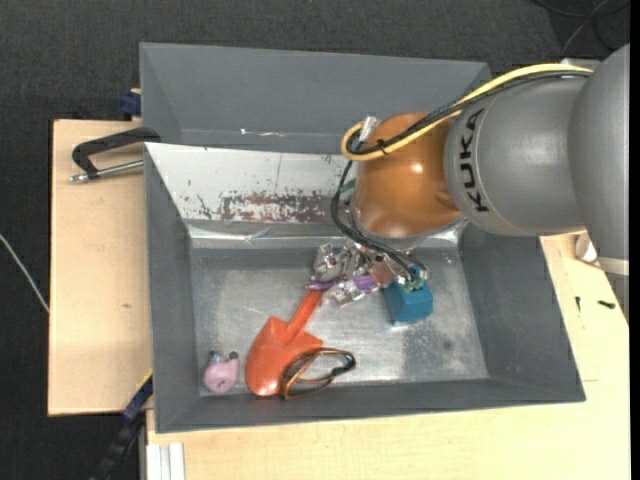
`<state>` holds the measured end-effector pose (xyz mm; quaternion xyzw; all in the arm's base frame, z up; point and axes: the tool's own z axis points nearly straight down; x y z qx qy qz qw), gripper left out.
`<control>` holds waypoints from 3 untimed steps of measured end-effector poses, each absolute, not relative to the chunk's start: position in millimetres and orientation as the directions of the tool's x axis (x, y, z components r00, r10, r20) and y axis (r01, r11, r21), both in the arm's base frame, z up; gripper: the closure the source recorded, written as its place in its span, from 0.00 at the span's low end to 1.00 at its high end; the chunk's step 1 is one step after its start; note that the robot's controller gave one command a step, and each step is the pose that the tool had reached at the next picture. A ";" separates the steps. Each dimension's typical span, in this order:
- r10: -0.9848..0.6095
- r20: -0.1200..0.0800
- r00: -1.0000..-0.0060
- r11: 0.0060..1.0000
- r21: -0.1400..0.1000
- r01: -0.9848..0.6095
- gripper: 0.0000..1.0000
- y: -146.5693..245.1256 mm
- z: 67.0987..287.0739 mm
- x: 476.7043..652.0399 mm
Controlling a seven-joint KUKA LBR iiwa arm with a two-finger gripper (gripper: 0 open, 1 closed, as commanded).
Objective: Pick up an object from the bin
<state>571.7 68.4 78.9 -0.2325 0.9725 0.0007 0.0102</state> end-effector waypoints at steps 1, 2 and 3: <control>-0.456 -0.006 -0.890 0.890 0.000 -0.457 1.00 50.5 155.2 562.8; -0.457 -0.006 -0.890 0.890 0.000 -0.457 1.00 50.6 155.1 562.7; -0.448 -0.006 -0.894 0.894 0.000 -0.448 1.00 41.8 228.0 558.4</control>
Offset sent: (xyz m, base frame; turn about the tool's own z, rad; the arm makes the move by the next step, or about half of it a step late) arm 0.0000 0.0000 0.0000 0.0000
